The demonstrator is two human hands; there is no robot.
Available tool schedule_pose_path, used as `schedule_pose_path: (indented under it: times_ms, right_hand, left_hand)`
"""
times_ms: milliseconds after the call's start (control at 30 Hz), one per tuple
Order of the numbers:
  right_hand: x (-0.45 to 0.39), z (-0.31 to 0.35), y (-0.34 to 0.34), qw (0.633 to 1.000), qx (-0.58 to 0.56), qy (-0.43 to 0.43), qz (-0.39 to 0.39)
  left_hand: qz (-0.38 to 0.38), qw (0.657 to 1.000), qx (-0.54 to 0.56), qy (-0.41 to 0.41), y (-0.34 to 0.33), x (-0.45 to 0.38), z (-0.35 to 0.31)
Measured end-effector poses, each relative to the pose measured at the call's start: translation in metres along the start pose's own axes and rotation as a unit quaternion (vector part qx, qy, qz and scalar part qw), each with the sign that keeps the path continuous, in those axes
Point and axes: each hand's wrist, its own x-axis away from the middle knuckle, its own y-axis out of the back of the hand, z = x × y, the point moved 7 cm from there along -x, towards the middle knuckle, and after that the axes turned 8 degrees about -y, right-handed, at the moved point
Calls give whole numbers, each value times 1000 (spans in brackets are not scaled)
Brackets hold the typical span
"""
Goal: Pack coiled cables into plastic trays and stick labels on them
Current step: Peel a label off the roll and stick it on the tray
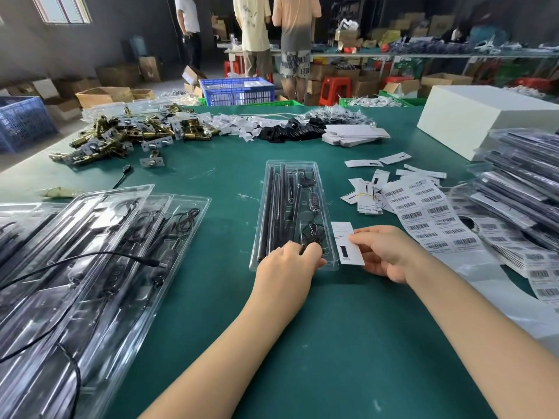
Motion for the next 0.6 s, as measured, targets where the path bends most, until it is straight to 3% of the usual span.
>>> schedule_pose_path:
  times_ms: [133,600]
  right_hand:
    - [1,4,2,1000,7,-3,-1]
    - [-7,12,-23,993,14,-44,113]
  left_hand:
    - [-13,1000,25,8,1,-1,2]
    - [-36,999,22,13,2,-2,5]
